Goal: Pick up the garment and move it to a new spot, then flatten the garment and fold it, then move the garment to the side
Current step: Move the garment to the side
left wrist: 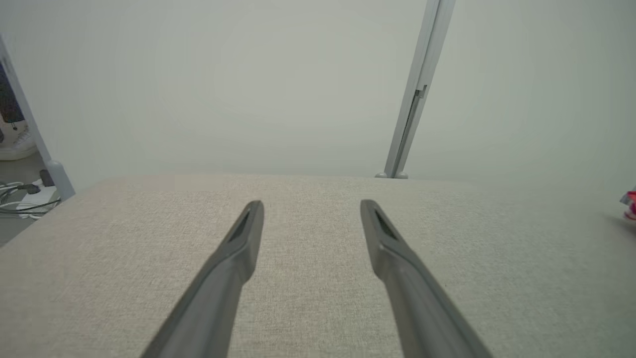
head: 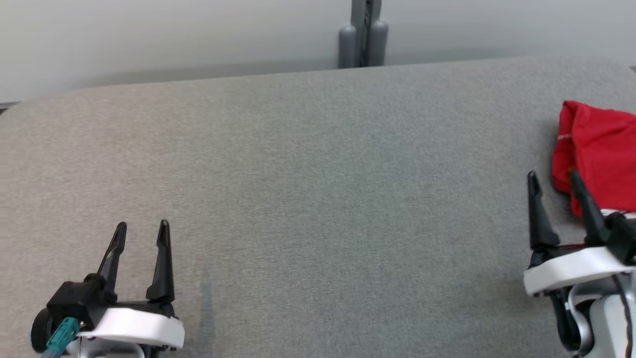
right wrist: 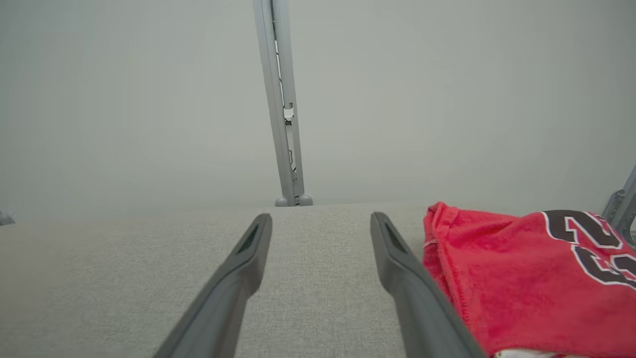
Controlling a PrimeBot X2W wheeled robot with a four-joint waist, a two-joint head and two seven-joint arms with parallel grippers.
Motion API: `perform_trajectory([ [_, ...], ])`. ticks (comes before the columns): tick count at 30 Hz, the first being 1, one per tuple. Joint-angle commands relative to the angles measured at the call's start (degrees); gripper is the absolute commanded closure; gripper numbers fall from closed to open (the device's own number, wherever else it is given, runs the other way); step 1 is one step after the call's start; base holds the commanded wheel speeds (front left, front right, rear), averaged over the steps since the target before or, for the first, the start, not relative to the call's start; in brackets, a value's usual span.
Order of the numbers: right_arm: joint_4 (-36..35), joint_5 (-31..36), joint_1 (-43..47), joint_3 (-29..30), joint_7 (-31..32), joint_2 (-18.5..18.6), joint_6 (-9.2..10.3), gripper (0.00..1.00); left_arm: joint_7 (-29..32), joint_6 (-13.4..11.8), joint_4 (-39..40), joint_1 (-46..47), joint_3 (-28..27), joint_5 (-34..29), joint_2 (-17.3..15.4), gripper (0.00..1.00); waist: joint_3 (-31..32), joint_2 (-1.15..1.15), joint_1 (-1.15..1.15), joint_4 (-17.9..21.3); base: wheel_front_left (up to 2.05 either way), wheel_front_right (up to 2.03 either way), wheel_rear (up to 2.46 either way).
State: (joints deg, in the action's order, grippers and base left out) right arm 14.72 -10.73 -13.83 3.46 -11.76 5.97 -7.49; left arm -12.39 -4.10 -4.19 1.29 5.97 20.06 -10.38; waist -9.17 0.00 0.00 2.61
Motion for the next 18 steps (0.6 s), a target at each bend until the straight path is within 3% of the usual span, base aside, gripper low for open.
perform_trajectory([
  [1, -1.43, 0.33, 1.67, -0.58, 0.51, -0.29, 0.0, 0.0, -0.35, -0.44, -0.19, -0.9, -0.63, 0.31, -0.54, 0.0, 2.1, 0.0, 0.0, -1.95, 0.0, 0.0, 0.0],
  [18, -8.98, 0.43, 15.58, -1.01, 4.82, -2.32, 0.0, 0.0, 1.21, -0.96, 0.99, -9.02, 1.01, -0.16, -1.98, 0.0, 9.89, 0.0, 0.0, -2.53, 0.0, 0.0, 0.0],
])
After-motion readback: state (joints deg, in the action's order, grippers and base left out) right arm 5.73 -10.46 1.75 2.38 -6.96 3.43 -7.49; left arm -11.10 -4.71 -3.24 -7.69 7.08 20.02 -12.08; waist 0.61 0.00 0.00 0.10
